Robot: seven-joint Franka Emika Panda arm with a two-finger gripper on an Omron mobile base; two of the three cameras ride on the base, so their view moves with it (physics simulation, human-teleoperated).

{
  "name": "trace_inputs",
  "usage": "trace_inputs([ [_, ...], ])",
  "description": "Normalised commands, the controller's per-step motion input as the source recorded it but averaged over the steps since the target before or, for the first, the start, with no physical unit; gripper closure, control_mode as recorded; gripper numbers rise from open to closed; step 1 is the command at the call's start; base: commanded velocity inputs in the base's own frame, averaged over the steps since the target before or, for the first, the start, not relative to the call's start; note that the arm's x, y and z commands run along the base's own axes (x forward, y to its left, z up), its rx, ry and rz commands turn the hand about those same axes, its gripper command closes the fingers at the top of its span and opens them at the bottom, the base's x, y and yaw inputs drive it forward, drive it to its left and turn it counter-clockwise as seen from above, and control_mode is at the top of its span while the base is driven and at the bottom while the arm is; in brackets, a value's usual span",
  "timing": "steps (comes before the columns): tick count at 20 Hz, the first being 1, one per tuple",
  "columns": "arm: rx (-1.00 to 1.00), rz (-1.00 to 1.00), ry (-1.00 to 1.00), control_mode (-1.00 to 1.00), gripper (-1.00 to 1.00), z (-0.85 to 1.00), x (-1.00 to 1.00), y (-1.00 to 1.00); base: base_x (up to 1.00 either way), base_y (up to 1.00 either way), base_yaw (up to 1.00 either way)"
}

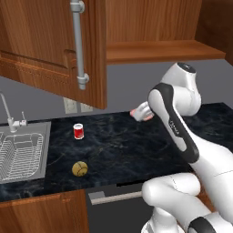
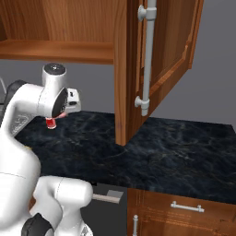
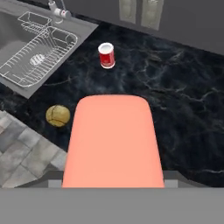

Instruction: Open the cabinet. Pick the bar soap and place it next to the sink. Then close the cabinet.

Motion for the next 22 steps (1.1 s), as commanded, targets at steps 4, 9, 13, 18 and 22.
trace_inputs([
  [4,0.0,0.44,0.07,-1.0,1.0,-0.15,0.65,0.0,0.0,0.0,0.0],
  [9,0.0,0.34,0.02,-1.0,1.0,-0.45,0.67,0.0,0.0,0.0,0.0],
  [13,-0.01,0.13,0.0,-1.0,1.0,-0.59,0.46,0.16,0.0,0.0,0.0],
  [18,-0.02,0.02,0.01,-1.0,1.0,-0.54,0.11,0.3,0.0,0.0,0.0],
  [22,-0.02,0.0,0.05,-1.0,1.0,-0.48,0.0,0.46,0.0,0.0,0.0],
])
